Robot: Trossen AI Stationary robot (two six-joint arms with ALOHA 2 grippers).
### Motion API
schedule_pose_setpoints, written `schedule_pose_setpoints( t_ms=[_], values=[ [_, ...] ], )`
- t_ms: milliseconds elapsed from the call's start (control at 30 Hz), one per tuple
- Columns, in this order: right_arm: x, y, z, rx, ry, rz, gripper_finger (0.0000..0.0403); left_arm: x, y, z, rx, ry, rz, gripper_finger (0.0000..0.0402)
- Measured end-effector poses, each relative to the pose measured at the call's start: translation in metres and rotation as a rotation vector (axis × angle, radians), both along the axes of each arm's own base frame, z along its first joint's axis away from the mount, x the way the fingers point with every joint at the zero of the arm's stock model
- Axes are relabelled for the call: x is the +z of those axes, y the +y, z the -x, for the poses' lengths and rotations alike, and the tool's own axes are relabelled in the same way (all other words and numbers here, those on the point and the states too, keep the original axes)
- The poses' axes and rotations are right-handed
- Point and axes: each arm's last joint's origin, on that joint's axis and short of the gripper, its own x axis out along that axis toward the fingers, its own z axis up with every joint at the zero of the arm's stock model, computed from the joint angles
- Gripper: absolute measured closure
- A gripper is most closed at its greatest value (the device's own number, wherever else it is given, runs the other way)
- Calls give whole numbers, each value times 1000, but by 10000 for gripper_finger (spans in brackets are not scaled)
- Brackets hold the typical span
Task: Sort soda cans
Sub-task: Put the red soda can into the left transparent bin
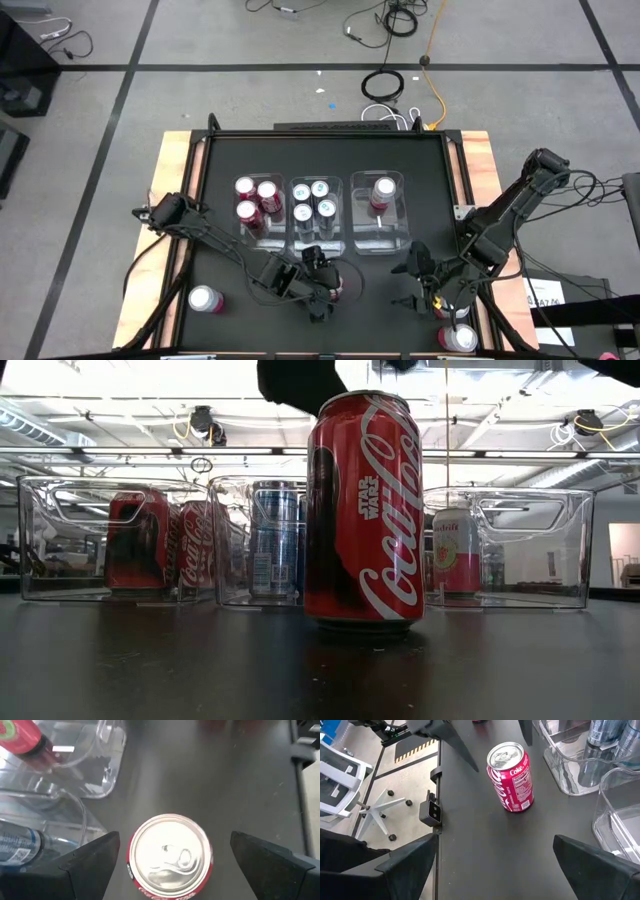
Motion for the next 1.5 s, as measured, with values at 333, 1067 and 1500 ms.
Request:
schedule_pose_setpoints(
  t_ms=[333, 1067, 1500],
  values=[
    [0, 0, 0, 6, -2, 9, 11, -2, 2, 1, 8, 18, -18, 14],
    [0, 0, 0, 15, -4, 21, 11, -14, 5, 3, 23, 52, 0, 14],
    [0, 0, 0, 17, -8, 21, 11, -36, 9, -9, 50, 98, 74, 14]
  ],
)
